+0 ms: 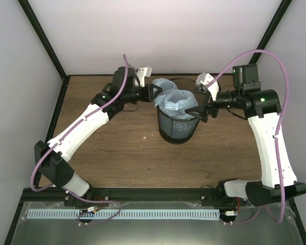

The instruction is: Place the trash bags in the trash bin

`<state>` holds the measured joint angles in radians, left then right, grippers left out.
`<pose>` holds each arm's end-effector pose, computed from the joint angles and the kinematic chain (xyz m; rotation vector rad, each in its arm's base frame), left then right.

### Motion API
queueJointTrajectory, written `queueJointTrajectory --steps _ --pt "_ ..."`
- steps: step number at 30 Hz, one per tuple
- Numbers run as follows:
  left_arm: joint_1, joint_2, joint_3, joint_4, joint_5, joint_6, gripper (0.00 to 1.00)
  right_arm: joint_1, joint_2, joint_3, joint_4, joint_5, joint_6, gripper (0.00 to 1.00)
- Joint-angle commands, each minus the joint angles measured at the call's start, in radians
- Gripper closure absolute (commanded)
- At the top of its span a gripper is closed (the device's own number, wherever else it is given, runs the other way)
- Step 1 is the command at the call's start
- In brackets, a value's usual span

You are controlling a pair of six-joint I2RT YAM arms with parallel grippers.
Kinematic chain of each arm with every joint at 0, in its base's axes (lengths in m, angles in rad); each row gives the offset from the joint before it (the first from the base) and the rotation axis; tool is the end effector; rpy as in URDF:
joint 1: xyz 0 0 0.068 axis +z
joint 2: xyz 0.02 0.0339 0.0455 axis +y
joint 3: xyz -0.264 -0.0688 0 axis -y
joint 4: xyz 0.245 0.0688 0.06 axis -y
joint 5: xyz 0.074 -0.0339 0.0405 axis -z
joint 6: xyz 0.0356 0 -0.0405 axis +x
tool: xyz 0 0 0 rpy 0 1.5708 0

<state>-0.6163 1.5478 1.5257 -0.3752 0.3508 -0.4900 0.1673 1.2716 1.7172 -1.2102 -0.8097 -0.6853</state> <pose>0.2861 -0.2176 0.3904 0.3770 2.0668 -1.0434 0.2013 0.0601 0.4573 -1.2170 1.7523 0.6401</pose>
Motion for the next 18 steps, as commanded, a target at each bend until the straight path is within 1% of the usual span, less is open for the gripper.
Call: queueJointTrajectory --steps 1,4,7,8,9,10,11,13,14,15,16,18 --pt "-0.009 0.019 -0.002 0.027 0.004 0.013 0.96 0.090 0.010 0.072 -0.086 -0.025 -0.060 0.01" --pt "-0.016 0.026 0.003 0.027 0.005 0.013 0.96 0.136 0.015 0.069 -0.046 0.018 -0.039 0.03" --pt "-0.022 0.029 0.008 0.027 0.007 0.012 0.96 0.164 0.031 0.046 -0.011 0.095 -0.035 0.07" --pt "-0.023 0.028 0.008 0.027 0.008 0.010 0.96 0.174 0.036 0.035 0.001 0.129 -0.030 0.10" --pt "-0.025 0.027 0.008 0.026 0.010 0.011 0.96 0.180 0.037 0.025 0.021 0.151 -0.018 0.15" --pt "-0.025 0.025 0.010 0.024 0.009 0.011 0.96 0.182 0.039 0.020 0.044 0.169 0.005 0.25" --pt "-0.025 0.021 0.012 0.020 0.005 0.016 0.96 0.182 0.042 0.020 0.071 0.196 0.033 0.37" --pt "-0.025 0.011 0.021 0.001 -0.014 0.031 0.96 0.182 0.043 0.030 0.121 0.252 0.090 0.64" --pt "-0.025 0.003 0.029 -0.016 -0.027 0.041 0.96 0.181 0.041 0.035 0.146 0.283 0.119 0.76" --pt "-0.024 -0.003 0.037 -0.027 -0.041 0.050 0.96 0.180 0.037 0.038 0.169 0.312 0.139 0.86" --pt "-0.023 -0.009 0.044 -0.037 -0.052 0.057 0.96 0.175 0.036 0.042 0.193 0.340 0.156 0.92" --pt "-0.020 -0.021 0.060 -0.063 -0.071 0.068 0.96 0.144 0.036 0.055 0.227 0.372 0.189 0.99"
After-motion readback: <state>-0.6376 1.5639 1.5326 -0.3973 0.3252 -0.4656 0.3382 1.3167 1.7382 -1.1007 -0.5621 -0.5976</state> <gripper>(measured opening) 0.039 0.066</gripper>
